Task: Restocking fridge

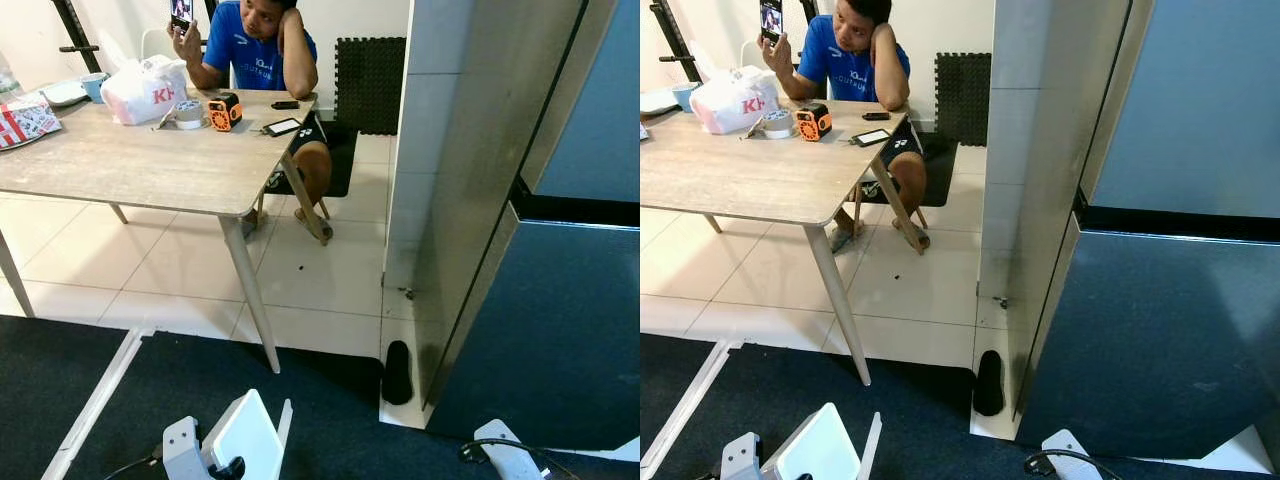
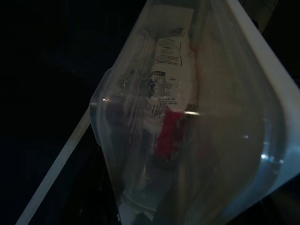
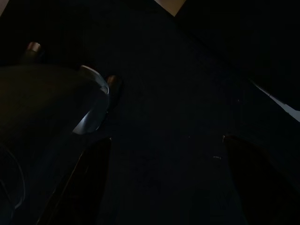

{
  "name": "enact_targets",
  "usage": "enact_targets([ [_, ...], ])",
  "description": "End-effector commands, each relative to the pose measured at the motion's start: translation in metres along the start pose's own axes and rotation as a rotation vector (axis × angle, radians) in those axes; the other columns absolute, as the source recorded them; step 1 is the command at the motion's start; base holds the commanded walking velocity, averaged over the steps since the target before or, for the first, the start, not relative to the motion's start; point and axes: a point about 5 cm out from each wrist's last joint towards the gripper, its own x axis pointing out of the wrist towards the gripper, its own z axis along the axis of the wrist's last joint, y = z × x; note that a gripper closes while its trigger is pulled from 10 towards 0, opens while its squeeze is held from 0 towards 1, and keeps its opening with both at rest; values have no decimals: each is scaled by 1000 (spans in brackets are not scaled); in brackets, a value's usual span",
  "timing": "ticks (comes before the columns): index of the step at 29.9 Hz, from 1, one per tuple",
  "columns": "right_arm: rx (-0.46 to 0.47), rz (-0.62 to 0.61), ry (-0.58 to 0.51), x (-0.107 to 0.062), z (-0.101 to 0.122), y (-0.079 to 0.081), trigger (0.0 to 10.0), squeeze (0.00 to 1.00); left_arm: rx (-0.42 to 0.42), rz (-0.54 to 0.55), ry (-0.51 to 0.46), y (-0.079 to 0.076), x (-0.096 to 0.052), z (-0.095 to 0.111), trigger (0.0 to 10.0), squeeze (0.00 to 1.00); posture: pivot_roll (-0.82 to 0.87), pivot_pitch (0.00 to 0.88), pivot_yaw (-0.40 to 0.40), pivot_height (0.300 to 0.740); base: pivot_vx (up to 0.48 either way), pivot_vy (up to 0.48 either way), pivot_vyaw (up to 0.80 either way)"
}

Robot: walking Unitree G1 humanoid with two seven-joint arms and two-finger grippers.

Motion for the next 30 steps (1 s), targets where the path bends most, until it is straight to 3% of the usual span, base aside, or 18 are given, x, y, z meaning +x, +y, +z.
enact_targets([
  [1, 6, -3, -12, 0, 1, 1, 10000, 0, -16, -21, 26, -3, 0, -7, 10000, 0, -63, 0, 25, 740, 0, 0, 0],
  [17, 47, -54, -111, -2, 18, -10, 10000, 0, -18, -26, 28, -4, 0, -8, 10000, 0, -57, 0, 28, 740, 0, 0, 0],
  [22, 105, -11, -314, -12, 61, -28, 10000, 0, -18, -29, 21, -5, 1, -6, 10000, 0, -61, 0, 34, 740, 0, 0, 0],
  [23, 105, -11, -314, -12, 61, -28, 10000, 0, -18, -29, 21, -5, 1, -6, 10000, 0, -61, 0, 34, 740, 0, 0, 0],
  [30, 72, 268, -596, -39, 108, -48, 10000, 0, -14, -23, 18, -3, 0, -4, 10000, 0, -57, 0, 32, 740, 0, 0, 0],
])
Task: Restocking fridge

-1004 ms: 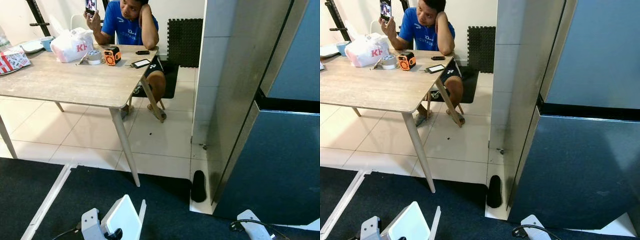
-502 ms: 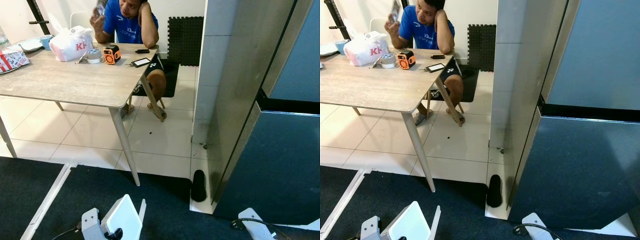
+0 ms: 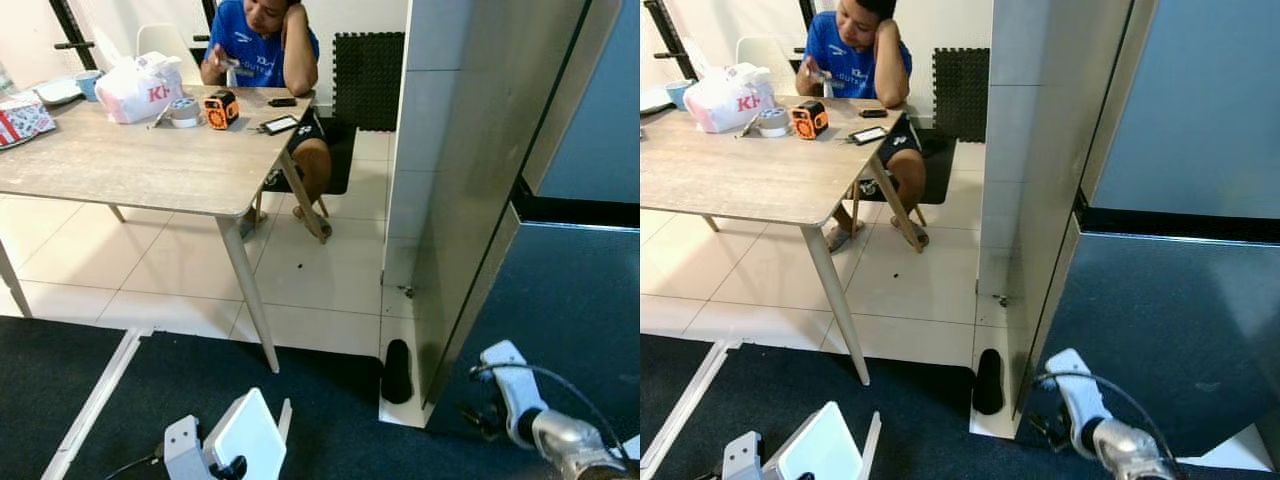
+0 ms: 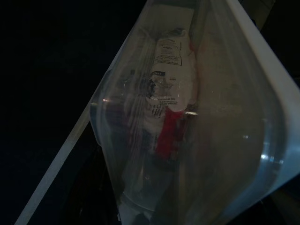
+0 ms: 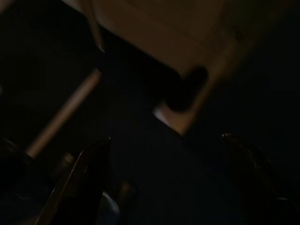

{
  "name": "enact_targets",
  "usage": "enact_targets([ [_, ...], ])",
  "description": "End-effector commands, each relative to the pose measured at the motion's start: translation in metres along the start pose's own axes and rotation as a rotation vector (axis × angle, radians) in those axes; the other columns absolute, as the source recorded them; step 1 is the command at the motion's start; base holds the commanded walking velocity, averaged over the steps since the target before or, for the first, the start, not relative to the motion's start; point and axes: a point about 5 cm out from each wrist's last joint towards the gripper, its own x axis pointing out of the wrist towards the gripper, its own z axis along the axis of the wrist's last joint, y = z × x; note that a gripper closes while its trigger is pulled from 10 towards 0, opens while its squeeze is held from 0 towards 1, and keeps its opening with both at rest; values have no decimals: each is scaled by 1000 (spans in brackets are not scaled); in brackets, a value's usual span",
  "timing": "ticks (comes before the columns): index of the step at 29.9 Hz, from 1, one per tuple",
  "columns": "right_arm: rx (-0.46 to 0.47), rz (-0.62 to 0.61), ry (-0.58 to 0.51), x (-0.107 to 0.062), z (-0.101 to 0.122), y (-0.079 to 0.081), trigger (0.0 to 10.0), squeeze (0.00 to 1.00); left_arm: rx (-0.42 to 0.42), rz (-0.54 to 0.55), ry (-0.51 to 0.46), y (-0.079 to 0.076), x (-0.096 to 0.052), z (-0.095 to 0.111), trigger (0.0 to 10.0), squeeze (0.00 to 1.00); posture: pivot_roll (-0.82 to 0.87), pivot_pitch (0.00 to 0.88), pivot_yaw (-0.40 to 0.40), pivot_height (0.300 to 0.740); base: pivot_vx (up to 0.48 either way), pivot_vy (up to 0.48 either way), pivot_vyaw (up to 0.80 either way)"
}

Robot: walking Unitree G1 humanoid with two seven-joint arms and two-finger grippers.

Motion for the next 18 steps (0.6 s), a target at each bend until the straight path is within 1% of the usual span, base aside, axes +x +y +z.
enact_targets([
  [1, -13, 78, -79, -3, 16, -4, 10000, 0, -16, -12, 22, -2, 0, -6, 10000, 0, -57, 0, 32, 740, 0, 0, 0],
  [2, -15, 134, -112, -5, 24, -5, 10000, 0, -16, -12, 22, -2, 0, -6, 10000, 0, -58, 0, 32, 740, 0, 0, 0],
  [5, -15, 228, -177, -10, 38, -7, 10000, 0, -17, -13, 21, -2, 0, -5, 10000, 0, -58, 0, 30, 740, 0, 0, 0],
  [6, -13, 281, -208, -13, 44, -7, 10000, 0, -18, -14, 20, -2, 0, -5, 10000, 0, -58, 0, 30, 740, 0, 0, 0],
  [7, -25, 430, -288, -22, 62, -9, 10000, 0, -18, -14, 20, -2, 0, -5, 10000, 0, -58, 0, 30, 740, 0, 0, 0],
  [8, -25, 430, -288, -22, 62, -9, 10000, 0, -18, -14, 20, -2, 0, -5, 10000, 0, -58, 0, 30, 740, 0, 0, 0],
  [10, -43, 538, -368, -33, 82, -12, 10000, 0, -18, -15, 20, -2, 0, -5, 10000, 0, -61, 0, 29, 740, 0, 0, 0],
  [11, -43, 538, -368, -33, 82, -12, 10000, 0, -18, -15, 20, -2, 0, -5, 10000, 0, -61, 0, 29, 740, 0, 0, 0],
  [12, -75, 568, -413, -41, 94, -15, 10000, 0, -18, -16, 19, -2, 0, -4, 10000, 0, -62, 0, 29, 740, 0, 0, 0],
  [13, -120, 602, -481, -52, 112, -19, 10000, 0, -17, -16, 19, -2, 0, -4, 10000, 0, -65, 0, 28, 740, 0, 0, 0],
  [14, -120, 602, -481, -52, 112, -19, 10000, 0, -17, -16, 19, -2, 0, -4, 10000, 0, -65, 0, 28, 740, 0, 0, 0],
  [15, -199, 655, -563, -71, 137, -24, 10000, 0, -13, -16, 19, -2, 0, -3, 10000, 0, -65, 0, 27, 740, 0, 0, 0],
  [17, -199, 655, -563, -71, 137, -24, 10000, 0, -13, -16, 19, -2, 0, -3, 10000, 0, -65, 0, 27, 740, 0, 0, 0],
  [18, -269, 674, -572, -83, 150, -27, 10000, 0, -12, -17, 18, -2, 0, -2, 10000, 0, -65, 0, 24, 740, 0, 0, 0],
])
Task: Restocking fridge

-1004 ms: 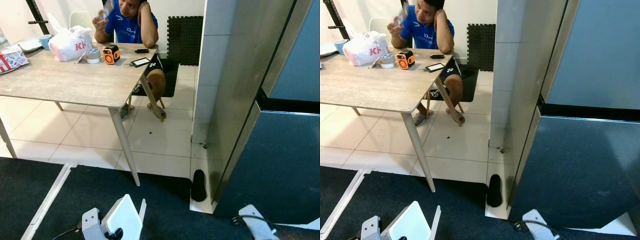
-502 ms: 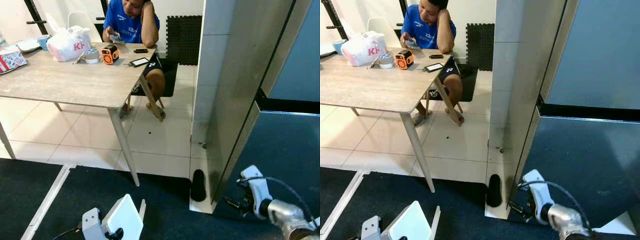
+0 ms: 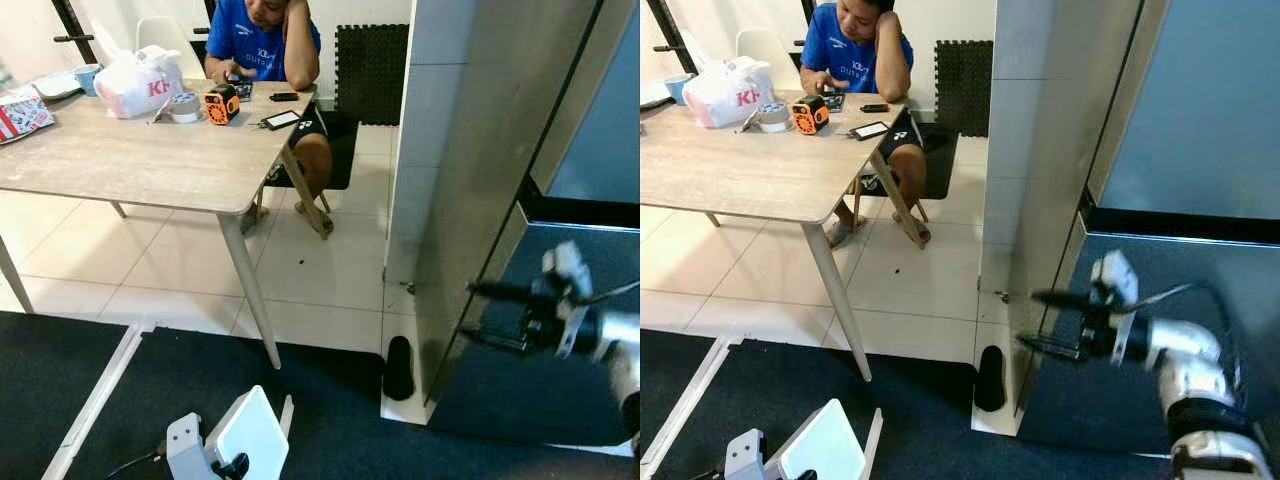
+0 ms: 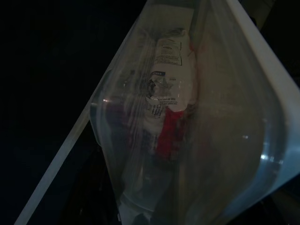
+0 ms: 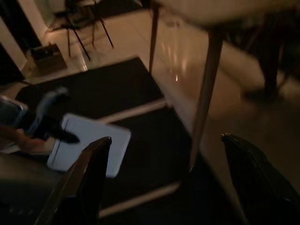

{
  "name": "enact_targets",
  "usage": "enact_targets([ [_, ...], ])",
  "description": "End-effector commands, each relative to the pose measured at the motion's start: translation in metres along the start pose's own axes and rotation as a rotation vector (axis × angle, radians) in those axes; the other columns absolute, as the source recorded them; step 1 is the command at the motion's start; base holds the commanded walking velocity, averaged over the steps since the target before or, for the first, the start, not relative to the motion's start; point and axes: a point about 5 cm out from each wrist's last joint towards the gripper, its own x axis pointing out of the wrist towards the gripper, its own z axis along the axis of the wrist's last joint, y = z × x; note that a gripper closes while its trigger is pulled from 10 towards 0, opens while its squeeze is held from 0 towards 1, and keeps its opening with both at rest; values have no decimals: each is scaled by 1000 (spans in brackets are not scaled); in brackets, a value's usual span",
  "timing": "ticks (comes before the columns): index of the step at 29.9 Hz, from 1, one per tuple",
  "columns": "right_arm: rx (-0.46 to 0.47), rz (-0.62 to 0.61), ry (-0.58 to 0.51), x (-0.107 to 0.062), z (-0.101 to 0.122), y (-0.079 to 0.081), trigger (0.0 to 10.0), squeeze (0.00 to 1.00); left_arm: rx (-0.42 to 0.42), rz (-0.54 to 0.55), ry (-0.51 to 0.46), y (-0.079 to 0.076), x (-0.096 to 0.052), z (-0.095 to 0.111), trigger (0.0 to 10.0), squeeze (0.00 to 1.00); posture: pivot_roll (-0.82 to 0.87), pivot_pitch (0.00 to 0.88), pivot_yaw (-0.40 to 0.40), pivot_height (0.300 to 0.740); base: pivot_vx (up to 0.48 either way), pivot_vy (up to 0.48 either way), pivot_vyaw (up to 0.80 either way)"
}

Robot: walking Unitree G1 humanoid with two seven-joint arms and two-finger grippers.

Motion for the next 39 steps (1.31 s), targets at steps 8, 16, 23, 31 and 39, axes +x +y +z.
enact_targets([
  [8, -276, 48, 133, -29, 71, -1, 10000, 0, -20, -14, 12, -1, 0, -3, 10000, 0, -67, 0, 21, 740, 0, 0, 0],
  [16, -401, -9, 316, -60, 107, 6, 10000, 0, -28, -15, 21, -2, 0, -7, 10000, 0, -71, 0, 19, 740, 0, 0, 0],
  [23, -469, -112, 439, -81, 126, 7, 10000, 0, -32, -14, 18, -2, -1, -7, 10000, 0, -73, 0, 18, 740, 0, 0, 0],
  [31, -527, -286, 649, -95, 125, 0, 10000, 0, -33, -17, 17, -2, 0, -6, 10000, 0, -80, 0, 18, 740, 0, 0, 0],
  [39, -562, -343, 729, -92, 117, -11, 10000, 0, -37, -23, 16, -5, 1, -6, 10000, 0, -80, 0, 18, 740, 0, 0, 0],
])
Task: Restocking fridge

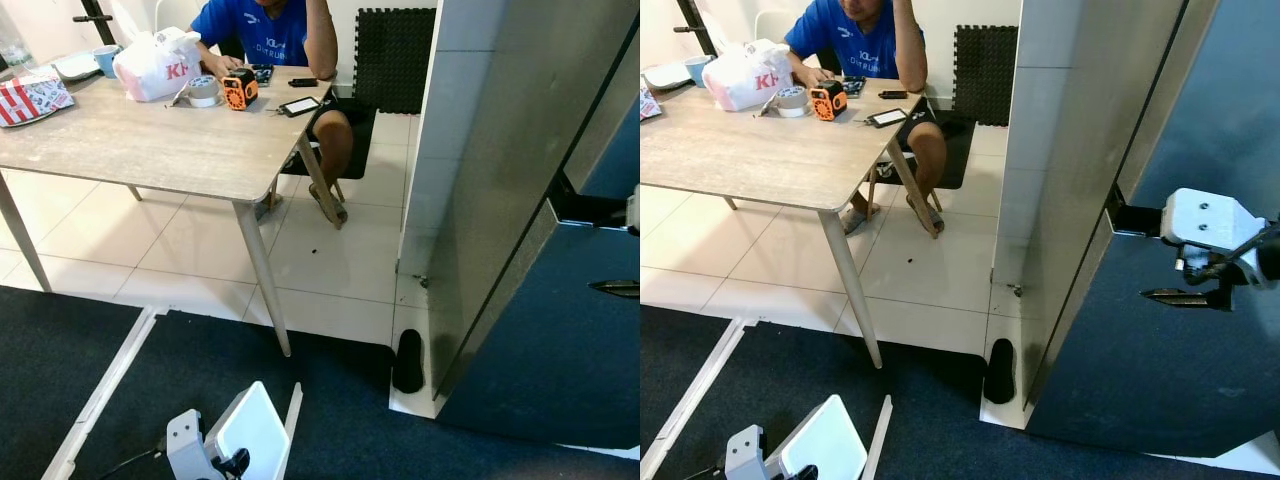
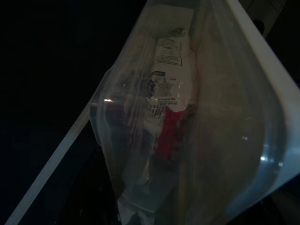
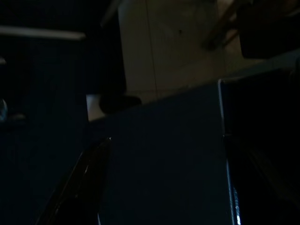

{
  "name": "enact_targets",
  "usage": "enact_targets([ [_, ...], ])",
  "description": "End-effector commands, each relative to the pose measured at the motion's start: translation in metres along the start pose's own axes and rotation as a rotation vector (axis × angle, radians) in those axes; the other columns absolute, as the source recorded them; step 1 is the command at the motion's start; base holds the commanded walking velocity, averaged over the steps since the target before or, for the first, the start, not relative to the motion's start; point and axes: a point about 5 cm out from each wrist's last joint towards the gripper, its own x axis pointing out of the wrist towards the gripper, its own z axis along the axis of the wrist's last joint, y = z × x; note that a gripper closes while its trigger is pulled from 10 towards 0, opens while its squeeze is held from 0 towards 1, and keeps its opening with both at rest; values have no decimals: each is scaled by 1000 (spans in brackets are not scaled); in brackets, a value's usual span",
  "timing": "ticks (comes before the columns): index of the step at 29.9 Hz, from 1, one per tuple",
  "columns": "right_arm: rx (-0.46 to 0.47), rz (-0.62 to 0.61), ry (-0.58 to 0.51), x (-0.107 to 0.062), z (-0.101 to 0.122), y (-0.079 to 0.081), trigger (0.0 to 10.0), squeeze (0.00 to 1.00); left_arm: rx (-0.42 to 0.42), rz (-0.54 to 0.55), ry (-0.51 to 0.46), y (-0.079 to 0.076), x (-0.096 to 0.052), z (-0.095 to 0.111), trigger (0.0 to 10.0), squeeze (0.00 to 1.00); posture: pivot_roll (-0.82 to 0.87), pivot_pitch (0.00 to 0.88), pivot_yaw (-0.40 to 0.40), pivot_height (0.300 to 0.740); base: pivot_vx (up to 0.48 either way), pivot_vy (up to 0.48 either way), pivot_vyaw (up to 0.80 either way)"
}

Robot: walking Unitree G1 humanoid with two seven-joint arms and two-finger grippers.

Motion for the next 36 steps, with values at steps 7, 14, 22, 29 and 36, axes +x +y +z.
enact_targets([
  [7, -35, -13, 71, 16, 0, -2, 10000, 0, -28, -17, 16, -4, 0, -7, 10000, 0, -80, 0, 15, 740, 0, 0, 0],
  [14, -38, 144, 222, 28, -8, 10, 10000, 0, -28, -17, 19, -4, 0, -8, 10000, 0, -81, 0, 13, 740, 0, 0, 0],
  [22, -83, 205, 248, 47, -2, 18, 10000, 0, -34, -20, 17, -6, 1, -9, 10000, 0, -85, 0, 5, 740, 0, 0, 0],
  [29, -67, 190, 246, 52, -5, 18, 10000, 0, -40, -19, 20, -6, 1, -11, 10000, 0, -81, 0, 1, 740, 0, 0, 0],
  [36, -61, 105, 209, 40, 0, 6, 10000, 0, -41, -15, 21, -5, 0, -12, 10000, 0, -77, 0, 1, 740, 0, 0, 0],
])
